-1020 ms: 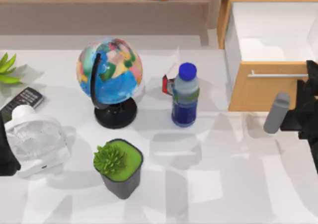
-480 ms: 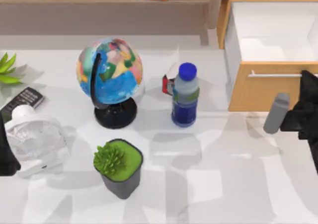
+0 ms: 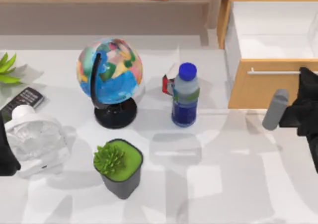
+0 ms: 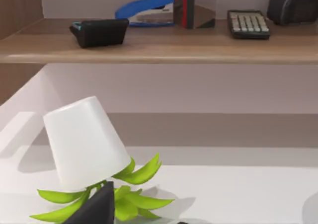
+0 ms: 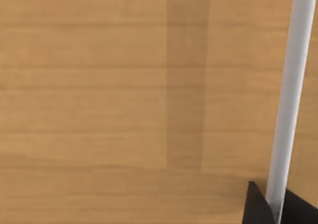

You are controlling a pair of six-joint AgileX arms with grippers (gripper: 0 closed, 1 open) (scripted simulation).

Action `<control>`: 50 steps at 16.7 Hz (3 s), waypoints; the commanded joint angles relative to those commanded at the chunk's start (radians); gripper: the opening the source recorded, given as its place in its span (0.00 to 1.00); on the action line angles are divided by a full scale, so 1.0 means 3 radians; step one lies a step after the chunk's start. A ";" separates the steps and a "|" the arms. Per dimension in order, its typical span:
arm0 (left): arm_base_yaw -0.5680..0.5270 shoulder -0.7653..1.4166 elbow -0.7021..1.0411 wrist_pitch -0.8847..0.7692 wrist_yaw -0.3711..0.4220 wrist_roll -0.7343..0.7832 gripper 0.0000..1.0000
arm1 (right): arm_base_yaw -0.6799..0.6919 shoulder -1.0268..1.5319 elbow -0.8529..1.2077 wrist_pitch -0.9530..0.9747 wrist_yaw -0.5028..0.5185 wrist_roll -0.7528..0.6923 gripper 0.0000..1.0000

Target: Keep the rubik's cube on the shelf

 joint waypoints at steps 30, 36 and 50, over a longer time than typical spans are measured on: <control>0.0000 0.0000 0.0000 0.0000 0.0000 0.0000 1.00 | -0.0342 0.0570 0.1583 -0.1042 -0.0345 0.0009 0.00; 0.0000 0.0000 0.0000 0.0000 0.0000 0.0000 1.00 | -0.0409 0.0786 0.2078 -0.1308 -0.0391 0.0005 0.00; 0.0000 0.0000 0.0000 0.0000 0.0000 0.0000 1.00 | -0.0455 0.0995 0.2543 -0.1579 -0.0455 0.0003 0.30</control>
